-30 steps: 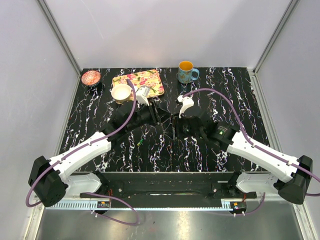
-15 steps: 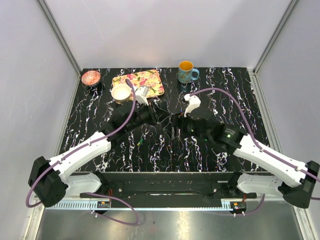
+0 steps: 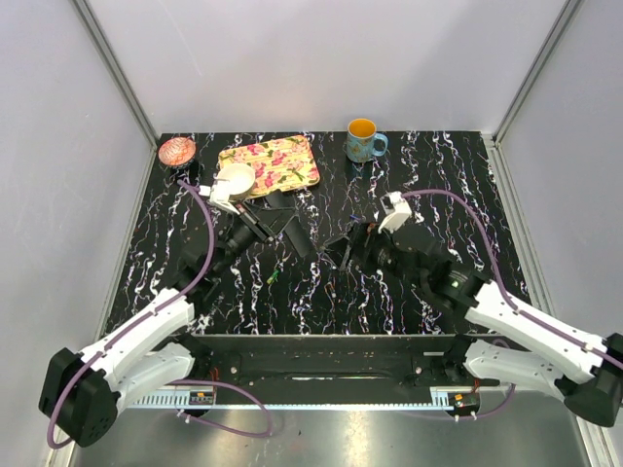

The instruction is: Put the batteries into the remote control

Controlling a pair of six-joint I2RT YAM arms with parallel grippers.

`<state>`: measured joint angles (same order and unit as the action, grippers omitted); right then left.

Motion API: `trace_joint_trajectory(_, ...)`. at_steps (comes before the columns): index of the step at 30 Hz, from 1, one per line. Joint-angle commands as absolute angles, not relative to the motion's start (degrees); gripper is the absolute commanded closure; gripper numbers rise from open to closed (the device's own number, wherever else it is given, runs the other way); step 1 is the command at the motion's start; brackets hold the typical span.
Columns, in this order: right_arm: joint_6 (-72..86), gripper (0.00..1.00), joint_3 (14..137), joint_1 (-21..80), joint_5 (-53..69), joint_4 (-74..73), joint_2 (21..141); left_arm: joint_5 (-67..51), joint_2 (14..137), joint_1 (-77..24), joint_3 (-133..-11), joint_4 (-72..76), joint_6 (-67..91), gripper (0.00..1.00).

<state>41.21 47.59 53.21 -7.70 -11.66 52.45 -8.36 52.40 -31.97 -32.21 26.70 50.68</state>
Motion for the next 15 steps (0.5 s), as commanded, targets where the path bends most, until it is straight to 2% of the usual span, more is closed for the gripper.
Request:
trace_joint_trajectory(1,47.98,0.05,48.87,50.11,3.48,-0.54,56.07,-7.20,50.71,-32.08,-28.39,43.49,54.75,1.00)
trace_joint_trajectory(10,56.86,0.05,46.32,45.18,18.01,14.66,63.10,-6.50,47.55,-34.27,-24.61,48.60,51.24,1.00)
trace_joint_trajectory(15,57.66,0.10,48.25,45.09,22.05,16.17,67.76,-6.06,47.64,-34.63,-25.13,47.91,49.49,1.00)
